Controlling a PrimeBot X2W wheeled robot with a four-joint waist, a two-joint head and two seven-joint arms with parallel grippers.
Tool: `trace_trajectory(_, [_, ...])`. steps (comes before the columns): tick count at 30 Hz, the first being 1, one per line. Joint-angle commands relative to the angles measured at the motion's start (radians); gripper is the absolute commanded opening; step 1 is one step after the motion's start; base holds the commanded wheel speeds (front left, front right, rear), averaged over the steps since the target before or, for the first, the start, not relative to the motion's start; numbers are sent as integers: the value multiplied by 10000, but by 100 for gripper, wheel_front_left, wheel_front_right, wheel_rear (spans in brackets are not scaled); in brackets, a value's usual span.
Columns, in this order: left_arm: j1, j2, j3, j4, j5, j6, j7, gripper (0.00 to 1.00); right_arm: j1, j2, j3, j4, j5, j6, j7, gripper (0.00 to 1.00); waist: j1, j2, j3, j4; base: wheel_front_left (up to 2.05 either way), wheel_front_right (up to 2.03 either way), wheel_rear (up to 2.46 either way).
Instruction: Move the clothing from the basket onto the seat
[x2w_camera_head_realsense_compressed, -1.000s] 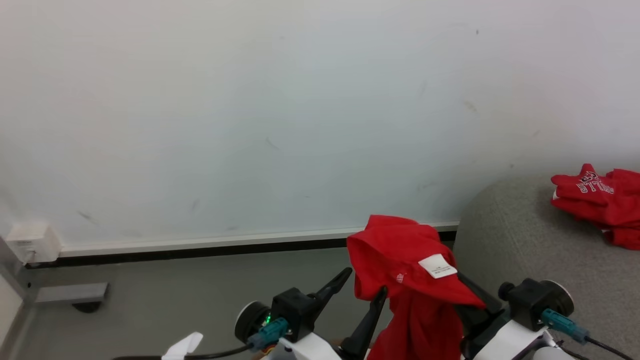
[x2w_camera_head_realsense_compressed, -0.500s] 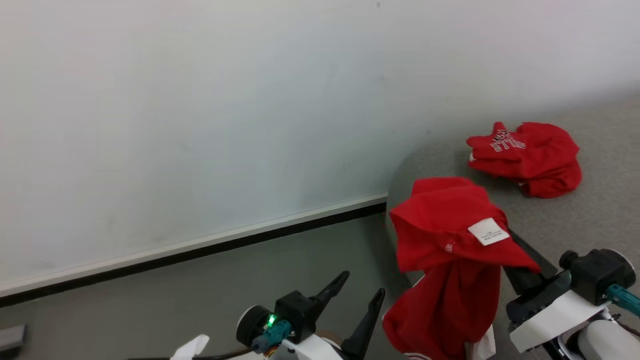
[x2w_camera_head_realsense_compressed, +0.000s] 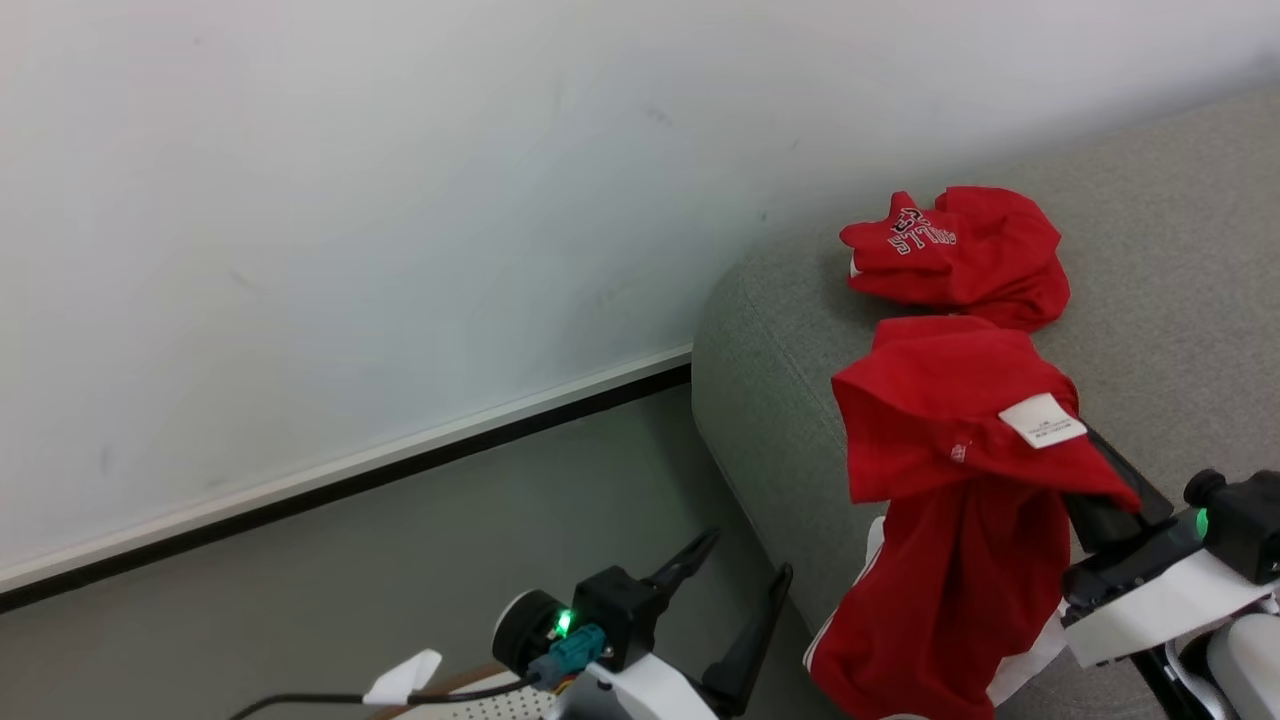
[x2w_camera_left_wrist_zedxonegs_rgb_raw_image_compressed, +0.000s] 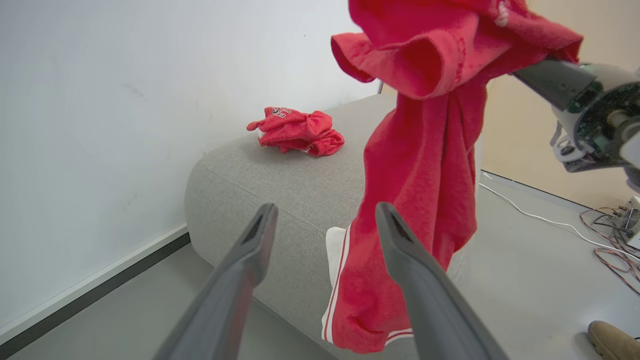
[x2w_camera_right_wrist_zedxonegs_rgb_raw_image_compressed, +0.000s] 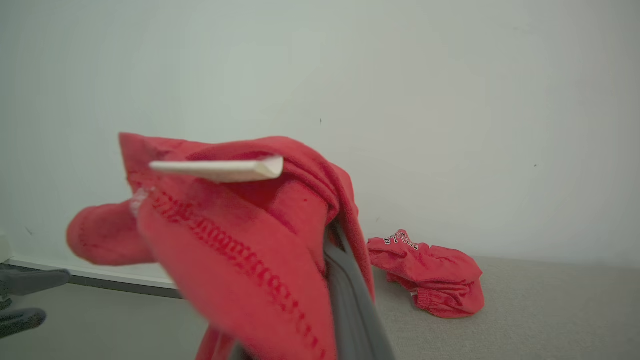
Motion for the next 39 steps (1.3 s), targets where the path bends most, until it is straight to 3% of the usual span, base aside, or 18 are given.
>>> trace_trajectory(1, [-235,10,-46,9,103,25,32,100,-321,12,-138,35,7,-22,25,0,0,0,179,41,0,0,0])
trace_trajectory(8, [-1110,32,-269,-197,536,67,306,100,-1681,-264,-999,217,-167,-22,201,0,0,0,1214,494,0,0,0])
trace_trajectory(18, [-3085,96,-558,-315,1357,-139,750,100,-5310,-1707,-2961,1643,457,-22,749,0,0,0,3780,1641,0,0,0])
trace_trajectory(24, [-3869,47,-656,-359,1689,-3,622,100,-7504,-2656,-3940,3465,-40,-22,977,0,0,0,4950,2259,0,0,0])
trace_trajectory(27, [-4147,-22,-813,-412,1777,-3,507,100,-8021,-3002,-3726,4399,-709,-24,964,0,0,0,5409,2615,0,0,0])
trace_trajectory(39, [-4382,-89,-1264,-289,1630,365,416,100,-7591,-2673,-4744,9246,-2032,-24,133,0,0,0,6204,3491,0,0,0])
